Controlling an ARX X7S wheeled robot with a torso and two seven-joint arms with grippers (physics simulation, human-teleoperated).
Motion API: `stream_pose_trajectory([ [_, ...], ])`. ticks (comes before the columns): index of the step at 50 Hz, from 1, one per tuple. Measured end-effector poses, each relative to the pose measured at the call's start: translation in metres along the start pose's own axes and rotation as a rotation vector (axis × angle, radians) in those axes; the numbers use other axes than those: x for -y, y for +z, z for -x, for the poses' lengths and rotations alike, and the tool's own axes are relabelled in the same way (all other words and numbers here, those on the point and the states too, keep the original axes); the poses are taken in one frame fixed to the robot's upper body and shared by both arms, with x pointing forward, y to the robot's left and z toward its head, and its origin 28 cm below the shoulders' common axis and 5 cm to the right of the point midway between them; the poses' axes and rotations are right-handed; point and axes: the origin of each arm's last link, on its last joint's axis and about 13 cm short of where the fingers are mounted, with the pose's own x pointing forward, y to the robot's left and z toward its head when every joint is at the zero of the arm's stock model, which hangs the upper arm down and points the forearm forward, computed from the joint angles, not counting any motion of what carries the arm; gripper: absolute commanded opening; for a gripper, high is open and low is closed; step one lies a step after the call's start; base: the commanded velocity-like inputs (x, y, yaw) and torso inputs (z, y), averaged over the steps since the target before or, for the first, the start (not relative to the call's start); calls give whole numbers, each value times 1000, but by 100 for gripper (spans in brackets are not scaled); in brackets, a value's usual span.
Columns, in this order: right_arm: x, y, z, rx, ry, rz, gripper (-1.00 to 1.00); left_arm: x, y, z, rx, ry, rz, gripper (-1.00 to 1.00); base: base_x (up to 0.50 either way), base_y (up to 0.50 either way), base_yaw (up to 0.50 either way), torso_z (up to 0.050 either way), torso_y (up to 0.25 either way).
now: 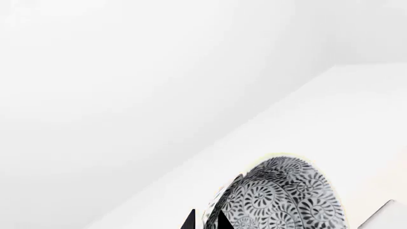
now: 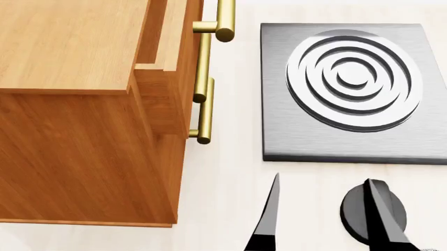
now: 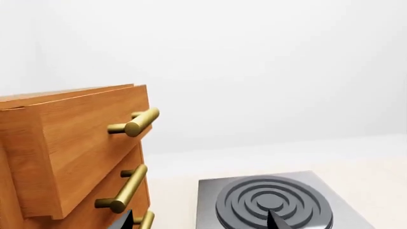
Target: Pick the akita bowl on the wooden cabinet and place it on the plate.
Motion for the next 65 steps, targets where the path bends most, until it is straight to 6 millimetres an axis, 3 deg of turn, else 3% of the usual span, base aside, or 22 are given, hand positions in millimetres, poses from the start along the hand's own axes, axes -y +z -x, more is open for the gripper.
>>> stream_pose_trajectory([
  [20, 0, 5, 1, 15, 2, -3, 100, 39, 7, 11, 47, -50, 89, -100, 0, 0, 0, 0, 0],
  [65, 1, 8, 1, 27, -2, -2, 100, 91, -23, 19, 11, -246, 118, -100, 0, 0, 0, 0, 0],
])
